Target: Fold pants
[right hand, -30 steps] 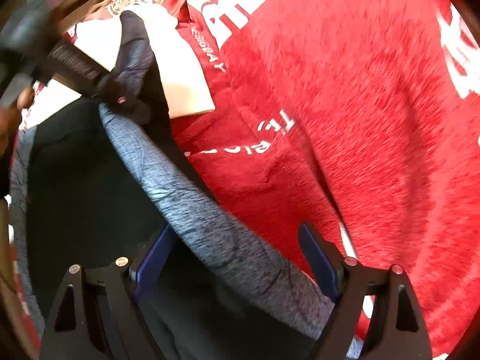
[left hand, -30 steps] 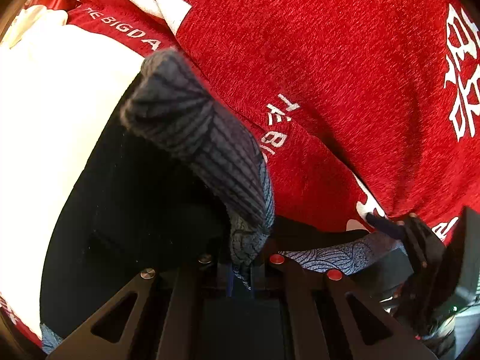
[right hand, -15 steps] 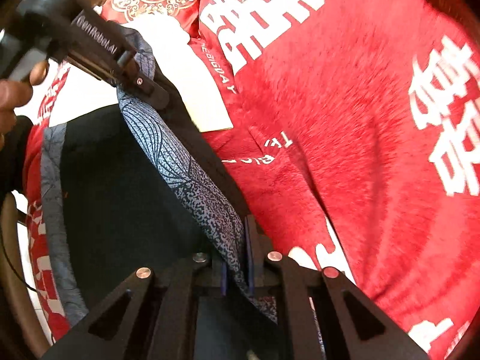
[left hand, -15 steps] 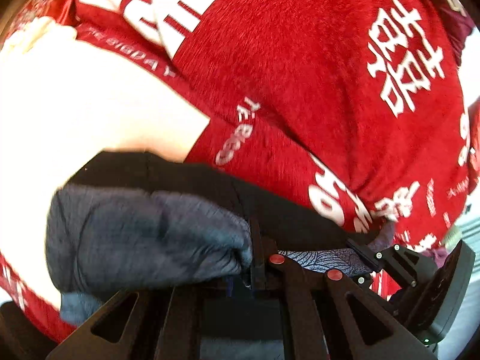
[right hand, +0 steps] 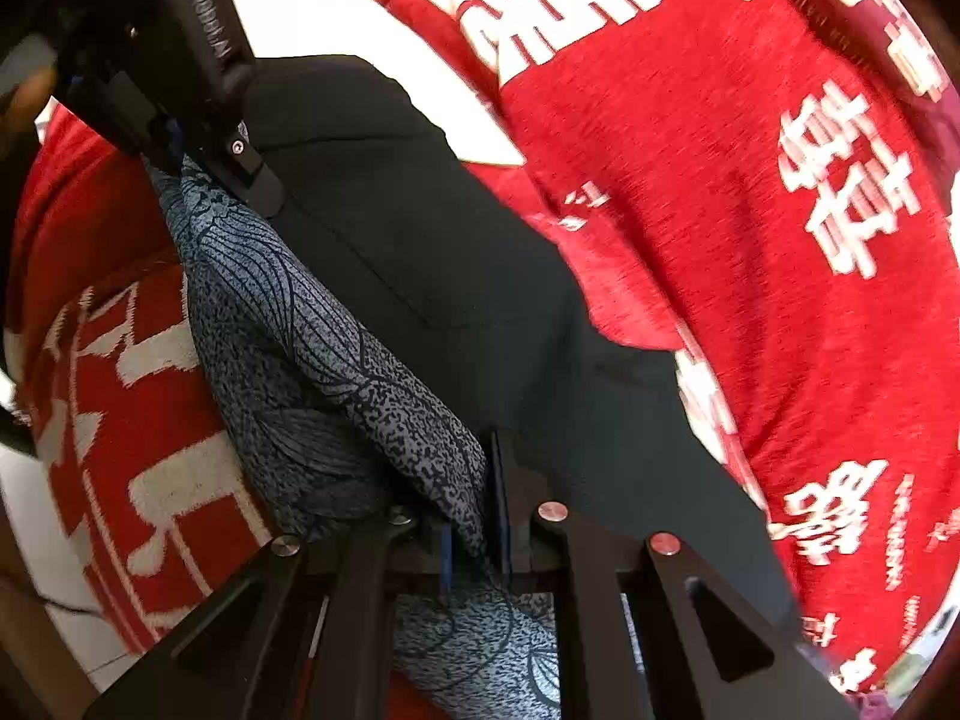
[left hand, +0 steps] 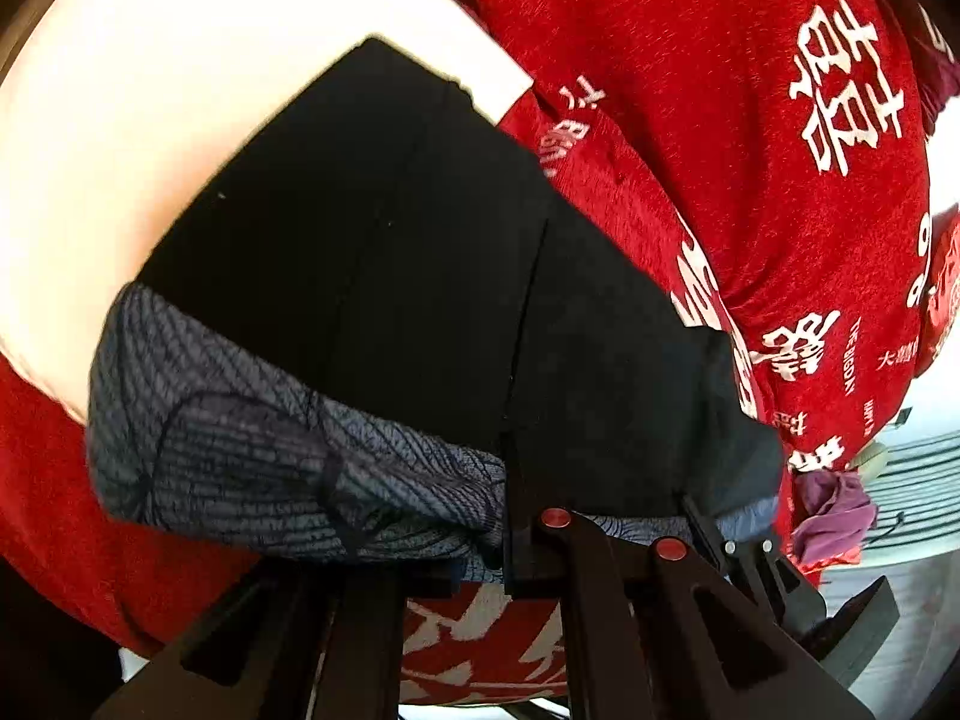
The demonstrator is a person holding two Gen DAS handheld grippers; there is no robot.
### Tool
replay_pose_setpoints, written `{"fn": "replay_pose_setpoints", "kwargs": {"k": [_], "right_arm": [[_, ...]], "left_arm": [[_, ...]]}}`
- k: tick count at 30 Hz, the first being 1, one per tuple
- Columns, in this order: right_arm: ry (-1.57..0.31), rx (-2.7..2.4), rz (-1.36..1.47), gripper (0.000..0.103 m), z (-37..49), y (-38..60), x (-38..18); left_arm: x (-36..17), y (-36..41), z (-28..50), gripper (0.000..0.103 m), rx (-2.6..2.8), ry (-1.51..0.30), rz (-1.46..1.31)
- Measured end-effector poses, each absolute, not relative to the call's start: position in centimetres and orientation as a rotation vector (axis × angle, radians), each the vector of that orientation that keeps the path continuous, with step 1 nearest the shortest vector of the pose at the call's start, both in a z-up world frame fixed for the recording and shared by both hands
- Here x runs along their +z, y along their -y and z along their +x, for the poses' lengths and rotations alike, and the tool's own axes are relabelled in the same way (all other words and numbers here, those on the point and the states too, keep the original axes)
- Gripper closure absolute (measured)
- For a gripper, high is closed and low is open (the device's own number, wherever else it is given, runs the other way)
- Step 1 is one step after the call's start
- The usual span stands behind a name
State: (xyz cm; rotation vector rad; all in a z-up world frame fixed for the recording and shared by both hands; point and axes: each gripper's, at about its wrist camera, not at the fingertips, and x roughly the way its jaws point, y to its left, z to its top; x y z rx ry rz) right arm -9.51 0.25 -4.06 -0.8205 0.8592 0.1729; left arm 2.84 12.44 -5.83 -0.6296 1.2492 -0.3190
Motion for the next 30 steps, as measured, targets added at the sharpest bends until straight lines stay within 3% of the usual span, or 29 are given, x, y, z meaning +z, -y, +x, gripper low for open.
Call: {"fn": "replay_pose_setpoints", "kwargs": {"k": [12, 14, 15, 17, 18, 23, 30], "right_arm": [[-0.891, 0.099, -0.827, 0.086, -10.3, -2.1, -3.1], [-0.9, 0.116, -0.818, 0.075, -10.6, -2.0, -2.6], [-0.906, 0.132, -0.803, 0.068, -10.8, -1.9, -2.3], [-0.899, 0.157, -0.767, 0.025, -11.7, -1.9, -1.5], [-0.881, 0.169, -0.759, 0.022, -12.3, -1.9, -1.2], [-0.802, 0.208, -0.737, 0.022, -13.6, -2.3, 0.6], [-0.873, 0.11, -0.357, 0.022, -9.2, 1.5, 0.6]], "left_arm": [[-6.0, -15.1, 2.3, 0.09, -0.365, -1.304, -0.64], [-4.9, -15.5, 1.6, 0.089, -0.359, -1.292, -0.585], [-4.4, -15.8, 1.2, 0.082, -0.346, -1.283, -0.547], [-3.3, -16.4, 0.4, 0.074, -0.281, -1.264, -0.443], [-2.9, -16.6, 0.1, 0.074, -0.267, -1.255, -0.412], [-0.4, -18.1, -0.8, 0.074, -0.247, -1.165, -0.418], [2.5, -15.5, -0.5, 0.074, -0.319, -1.059, -0.404]]}}
